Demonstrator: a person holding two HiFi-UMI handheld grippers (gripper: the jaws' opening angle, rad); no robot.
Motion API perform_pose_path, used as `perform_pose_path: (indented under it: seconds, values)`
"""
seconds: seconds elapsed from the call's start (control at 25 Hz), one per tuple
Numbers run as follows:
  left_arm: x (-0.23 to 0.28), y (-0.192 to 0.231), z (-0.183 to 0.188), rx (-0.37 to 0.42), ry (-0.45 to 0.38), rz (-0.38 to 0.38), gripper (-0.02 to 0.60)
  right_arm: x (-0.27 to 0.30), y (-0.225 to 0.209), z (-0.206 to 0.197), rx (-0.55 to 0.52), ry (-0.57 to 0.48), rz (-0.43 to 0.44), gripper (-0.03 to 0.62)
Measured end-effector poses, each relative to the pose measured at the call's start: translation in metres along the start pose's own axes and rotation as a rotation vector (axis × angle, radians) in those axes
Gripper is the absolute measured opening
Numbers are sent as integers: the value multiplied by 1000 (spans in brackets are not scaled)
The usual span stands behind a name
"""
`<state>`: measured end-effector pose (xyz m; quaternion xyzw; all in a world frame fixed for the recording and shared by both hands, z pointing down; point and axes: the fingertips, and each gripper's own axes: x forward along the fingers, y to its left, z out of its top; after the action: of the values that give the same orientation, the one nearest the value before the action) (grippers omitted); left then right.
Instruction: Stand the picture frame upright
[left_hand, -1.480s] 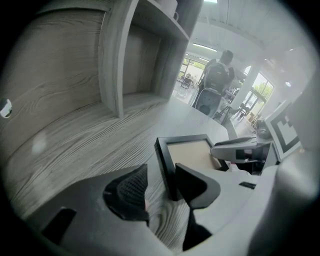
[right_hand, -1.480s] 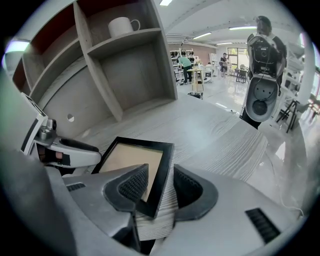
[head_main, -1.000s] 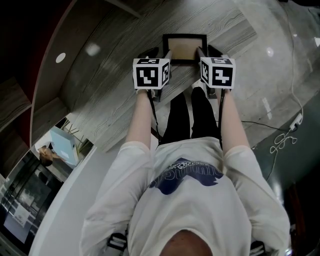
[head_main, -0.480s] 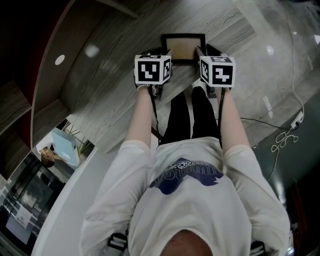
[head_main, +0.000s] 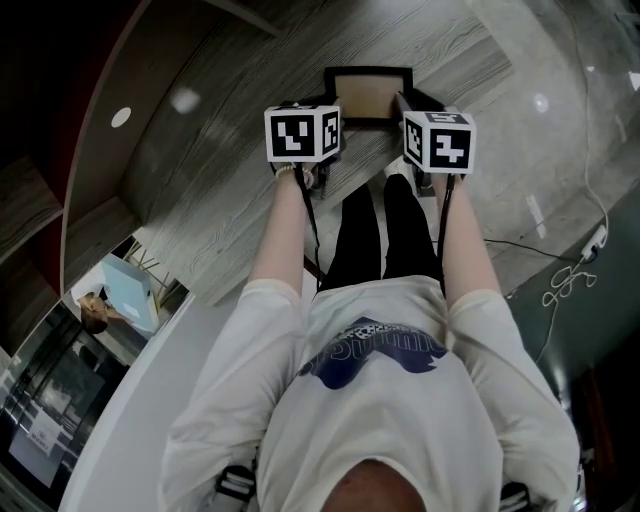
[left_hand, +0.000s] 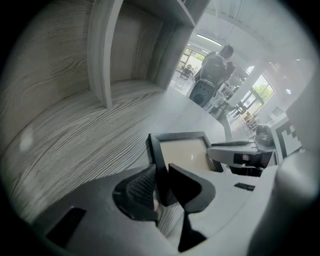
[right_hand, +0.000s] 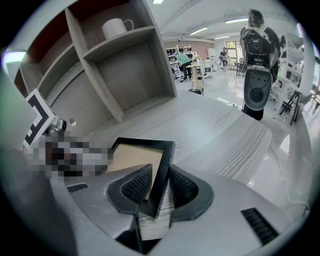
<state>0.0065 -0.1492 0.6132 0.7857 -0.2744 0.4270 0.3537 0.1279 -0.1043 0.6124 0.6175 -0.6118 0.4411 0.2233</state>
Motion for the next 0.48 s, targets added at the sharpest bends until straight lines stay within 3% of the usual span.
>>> perform_pose_path:
  seconds: [0.24,0.48]
  values:
    - [-4,2,-2,-15,-14,4,80,-3,0,-1,22,-5,10,78]
    - [-18,4,6,-18,-84,22,77,-8,8,12,8,-56,43,75]
